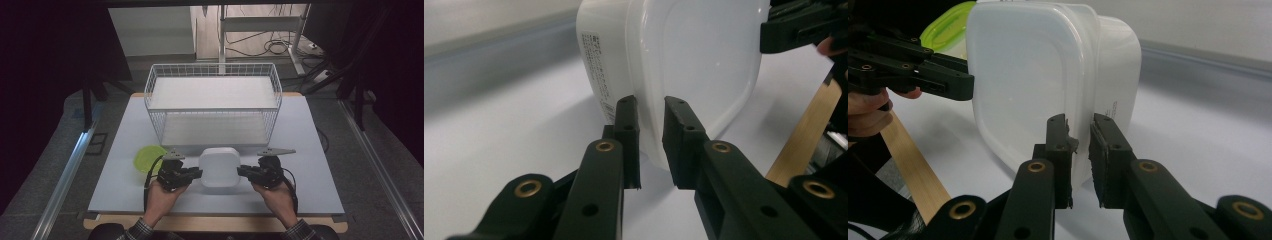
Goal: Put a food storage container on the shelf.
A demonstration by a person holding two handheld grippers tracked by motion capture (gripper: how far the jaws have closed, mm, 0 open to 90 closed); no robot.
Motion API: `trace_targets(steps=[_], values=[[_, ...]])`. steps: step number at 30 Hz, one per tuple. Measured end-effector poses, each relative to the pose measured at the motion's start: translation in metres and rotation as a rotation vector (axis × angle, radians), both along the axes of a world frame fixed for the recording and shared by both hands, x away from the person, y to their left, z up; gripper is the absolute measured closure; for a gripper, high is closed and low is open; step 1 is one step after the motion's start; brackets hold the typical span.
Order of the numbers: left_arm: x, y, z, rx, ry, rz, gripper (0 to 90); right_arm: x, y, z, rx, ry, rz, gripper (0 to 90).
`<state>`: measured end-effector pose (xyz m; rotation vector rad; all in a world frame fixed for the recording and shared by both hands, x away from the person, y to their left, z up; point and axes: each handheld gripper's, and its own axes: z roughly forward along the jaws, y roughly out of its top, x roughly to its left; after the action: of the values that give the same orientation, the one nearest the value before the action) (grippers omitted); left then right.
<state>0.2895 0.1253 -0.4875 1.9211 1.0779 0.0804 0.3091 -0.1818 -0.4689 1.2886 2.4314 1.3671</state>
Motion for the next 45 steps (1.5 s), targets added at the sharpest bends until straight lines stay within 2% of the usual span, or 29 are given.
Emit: trace_targets(steps=[6,13,21,45], values=[[0.002,0.003,0.015,-0.019,-0.035,0.008,78.5,0.002,0.0,0.012,0.021,-0.034,0.003,79.4],[0.008,0.006,0.037,-0.006,-0.08,0.017,78.6,0.007,0.003,0.029,0.034,-0.088,0.004,79.4],[0.015,0.011,0.064,-0.006,-0.135,0.025,78.6,0.016,0.008,0.058,0.031,-0.148,0.015,79.4],[0.039,0.023,0.133,-0.02,-0.235,0.056,78.7,0.043,0.019,0.123,0.088,-0.243,0.017,79.4]])
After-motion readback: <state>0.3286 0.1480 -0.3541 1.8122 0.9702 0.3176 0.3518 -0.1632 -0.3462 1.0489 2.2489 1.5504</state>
